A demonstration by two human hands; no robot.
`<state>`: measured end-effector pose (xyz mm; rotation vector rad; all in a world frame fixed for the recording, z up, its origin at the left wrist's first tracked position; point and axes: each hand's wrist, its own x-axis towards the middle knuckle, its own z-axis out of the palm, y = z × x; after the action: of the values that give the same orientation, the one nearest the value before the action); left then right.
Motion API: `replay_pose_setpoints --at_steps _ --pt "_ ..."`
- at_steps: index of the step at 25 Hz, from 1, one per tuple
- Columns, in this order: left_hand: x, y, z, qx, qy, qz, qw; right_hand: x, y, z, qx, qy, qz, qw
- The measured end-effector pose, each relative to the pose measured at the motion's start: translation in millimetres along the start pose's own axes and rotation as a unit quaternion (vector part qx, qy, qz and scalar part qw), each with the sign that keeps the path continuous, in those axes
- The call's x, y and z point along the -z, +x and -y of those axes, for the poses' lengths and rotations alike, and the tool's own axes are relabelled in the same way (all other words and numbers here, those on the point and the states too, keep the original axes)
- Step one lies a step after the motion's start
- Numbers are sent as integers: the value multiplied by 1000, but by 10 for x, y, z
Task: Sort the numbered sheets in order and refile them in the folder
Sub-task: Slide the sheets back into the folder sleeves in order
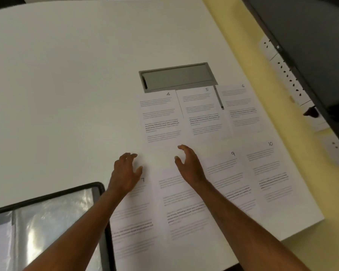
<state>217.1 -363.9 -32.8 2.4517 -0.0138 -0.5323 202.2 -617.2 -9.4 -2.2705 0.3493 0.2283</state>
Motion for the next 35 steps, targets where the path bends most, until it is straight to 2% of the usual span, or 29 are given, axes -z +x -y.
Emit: replay_pose_setpoints --at_steps 5,10,15,19,24,27,30,33,35 --pt "-45 650 -329 17 22 16 999 59 662 -53 -31 -21 -22 999" --pt "-11 1220 -585 38 17 3 999 -119 1198 -64 11 -96 -3 995" --pt "-68 1419 -776 130 63 -27 989 -389 1336 -112 28 -132 -18 991" --pt "-198 1362 -739 103 132 -21 986 -516 1325 -140 29 -158 -33 986" --pt "-198 1368 -760 92 125 39 987 -529 1360 -109 15 -146 -16 989" --pt "-206 1335 -779 86 93 59 990 -502 1365 -70 5 -84 -31 996" --pt "-205 1297 -749 75 125 77 986 -444 1414 -6 -19 55 -59 997" --pt "-207 1253 -662 39 178 73 981 -324 1530 101 -114 201 -73 970" --pt "-216 1228 -604 24 191 72 979 -201 1611 170 -177 300 -61 935"
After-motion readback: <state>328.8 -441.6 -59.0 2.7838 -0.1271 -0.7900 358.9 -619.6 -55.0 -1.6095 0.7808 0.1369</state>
